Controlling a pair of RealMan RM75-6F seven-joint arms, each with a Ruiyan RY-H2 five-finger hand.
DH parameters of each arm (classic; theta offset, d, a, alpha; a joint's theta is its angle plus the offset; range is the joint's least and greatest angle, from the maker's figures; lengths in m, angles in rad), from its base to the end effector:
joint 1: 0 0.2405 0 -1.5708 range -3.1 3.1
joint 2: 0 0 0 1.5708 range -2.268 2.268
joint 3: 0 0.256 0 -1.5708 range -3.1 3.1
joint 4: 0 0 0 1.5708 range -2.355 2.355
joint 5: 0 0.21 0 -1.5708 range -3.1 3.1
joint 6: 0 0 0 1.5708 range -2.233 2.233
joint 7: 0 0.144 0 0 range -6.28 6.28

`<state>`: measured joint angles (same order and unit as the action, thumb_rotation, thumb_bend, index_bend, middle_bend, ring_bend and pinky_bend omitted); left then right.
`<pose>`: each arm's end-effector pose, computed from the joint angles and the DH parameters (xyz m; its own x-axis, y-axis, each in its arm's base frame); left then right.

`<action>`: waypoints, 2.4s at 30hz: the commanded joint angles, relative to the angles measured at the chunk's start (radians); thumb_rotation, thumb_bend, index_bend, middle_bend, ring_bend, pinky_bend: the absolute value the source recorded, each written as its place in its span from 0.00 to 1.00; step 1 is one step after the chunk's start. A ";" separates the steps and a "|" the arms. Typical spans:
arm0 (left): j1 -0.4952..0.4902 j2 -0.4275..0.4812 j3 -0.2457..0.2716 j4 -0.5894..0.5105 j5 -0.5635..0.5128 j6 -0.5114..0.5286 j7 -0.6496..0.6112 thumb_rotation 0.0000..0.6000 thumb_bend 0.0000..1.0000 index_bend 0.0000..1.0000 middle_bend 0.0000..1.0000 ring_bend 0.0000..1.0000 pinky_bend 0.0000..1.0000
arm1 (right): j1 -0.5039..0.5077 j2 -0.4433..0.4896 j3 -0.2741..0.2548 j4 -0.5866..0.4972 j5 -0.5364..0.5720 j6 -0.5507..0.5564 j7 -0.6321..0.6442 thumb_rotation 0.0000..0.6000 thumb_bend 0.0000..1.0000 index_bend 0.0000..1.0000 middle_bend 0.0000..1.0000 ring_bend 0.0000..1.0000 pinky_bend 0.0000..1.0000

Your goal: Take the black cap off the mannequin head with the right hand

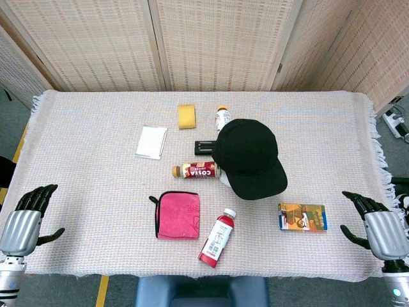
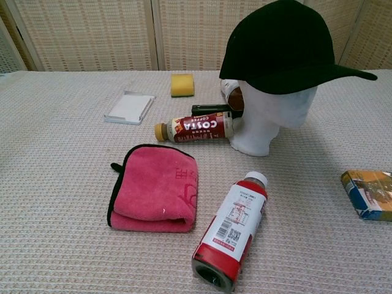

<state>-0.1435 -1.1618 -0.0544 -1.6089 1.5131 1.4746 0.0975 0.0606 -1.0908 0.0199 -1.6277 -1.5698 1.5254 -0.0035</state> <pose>-0.2950 0.1993 0.1441 0.4482 -0.0174 0.8938 0.8906 -0.0770 -0.4481 -0.3052 -0.1669 0.1639 0.4144 -0.0004 0.9101 -0.9087 -0.0554 0.4138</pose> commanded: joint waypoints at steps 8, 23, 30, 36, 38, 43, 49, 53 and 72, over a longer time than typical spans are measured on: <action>-0.003 0.003 -0.001 -0.001 -0.001 -0.004 0.001 1.00 0.14 0.12 0.15 0.13 0.19 | 0.005 -0.015 0.005 0.009 -0.012 -0.001 0.001 1.00 0.19 0.19 0.29 0.40 0.52; -0.001 0.014 -0.004 -0.021 0.003 0.010 0.000 1.00 0.14 0.12 0.15 0.13 0.19 | 0.144 -0.074 0.109 -0.032 -0.112 -0.017 -0.103 1.00 0.19 0.26 0.37 0.78 0.94; 0.010 0.024 -0.003 -0.021 -0.002 0.021 -0.014 1.00 0.15 0.12 0.15 0.13 0.19 | 0.245 -0.188 0.145 -0.009 -0.142 -0.078 -0.171 1.00 0.19 0.32 0.40 0.83 0.99; 0.017 0.027 -0.002 -0.010 -0.012 0.021 -0.034 1.00 0.14 0.12 0.15 0.13 0.19 | 0.294 -0.268 0.148 0.037 -0.154 -0.106 -0.218 1.00 0.19 0.35 0.40 0.83 0.99; 0.017 0.024 -0.001 -0.005 -0.013 0.019 -0.039 1.00 0.14 0.12 0.15 0.13 0.19 | 0.305 -0.295 0.150 0.057 -0.158 -0.104 -0.224 1.00 0.19 0.37 0.41 0.83 1.00; 0.016 0.018 -0.002 0.009 -0.012 0.016 -0.052 1.00 0.14 0.12 0.15 0.13 0.19 | 0.331 -0.368 0.161 0.127 -0.163 -0.082 -0.211 1.00 0.24 0.46 0.44 0.84 1.00; 0.015 0.016 -0.004 0.016 -0.014 0.014 -0.062 1.00 0.14 0.12 0.15 0.13 0.19 | 0.347 -0.408 0.169 0.178 -0.162 -0.066 -0.191 1.00 0.32 0.57 0.50 0.86 1.00; 0.013 0.014 -0.003 0.022 -0.020 0.004 -0.071 1.00 0.14 0.12 0.15 0.13 0.19 | 0.372 -0.449 0.180 0.234 -0.160 -0.056 -0.166 1.00 0.38 0.67 0.56 0.89 1.00; 0.008 0.018 -0.005 0.013 -0.020 -0.005 -0.069 1.00 0.14 0.12 0.15 0.12 0.19 | 0.439 -0.421 0.255 0.234 -0.141 0.000 -0.134 1.00 0.57 0.84 0.68 0.93 1.00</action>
<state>-0.1359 -1.1438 -0.0593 -1.5963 1.4931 1.4692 0.0281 0.4918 -1.5215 0.2666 -1.3852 -1.7150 1.5294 -0.1297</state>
